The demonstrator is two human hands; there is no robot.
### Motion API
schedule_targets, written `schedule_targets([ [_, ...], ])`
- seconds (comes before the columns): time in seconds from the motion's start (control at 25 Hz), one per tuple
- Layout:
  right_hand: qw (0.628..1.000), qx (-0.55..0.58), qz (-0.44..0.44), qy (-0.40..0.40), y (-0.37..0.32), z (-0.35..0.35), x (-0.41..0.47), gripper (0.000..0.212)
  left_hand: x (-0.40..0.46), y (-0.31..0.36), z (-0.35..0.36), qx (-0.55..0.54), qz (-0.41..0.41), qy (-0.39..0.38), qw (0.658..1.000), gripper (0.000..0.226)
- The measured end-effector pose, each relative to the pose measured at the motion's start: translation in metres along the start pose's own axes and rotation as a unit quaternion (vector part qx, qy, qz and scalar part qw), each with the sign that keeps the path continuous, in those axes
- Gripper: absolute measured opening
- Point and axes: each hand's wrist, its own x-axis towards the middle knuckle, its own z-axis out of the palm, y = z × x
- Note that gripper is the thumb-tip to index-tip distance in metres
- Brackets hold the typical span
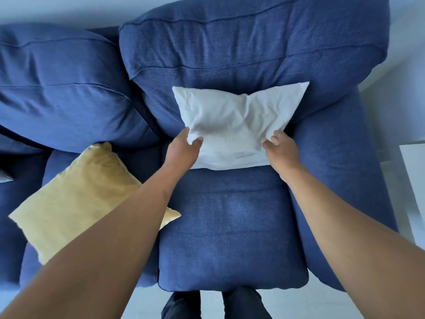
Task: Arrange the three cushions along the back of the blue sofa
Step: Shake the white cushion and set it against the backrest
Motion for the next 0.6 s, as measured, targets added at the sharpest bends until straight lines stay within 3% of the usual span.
schedule_targets([
  [0.12,0.997,-0.061,-0.042,-0.025,-0.014,0.01,-0.044,0.035,-0.056,-0.01,-0.012,0.0,0.015,0.02,1.0,0.058],
  [0.28,0.99,-0.099,-0.075,-0.063,-0.035,0.034,-0.101,0.066,-0.113,-0.047,-0.04,0.021,0.017,0.062,0.998,0.065],
  [0.6,0.965,-0.154,-0.158,-0.141,-0.066,0.129,-0.215,0.059,-0.199,-0.189,-0.128,-0.03,-0.074,0.135,0.988,0.065],
])
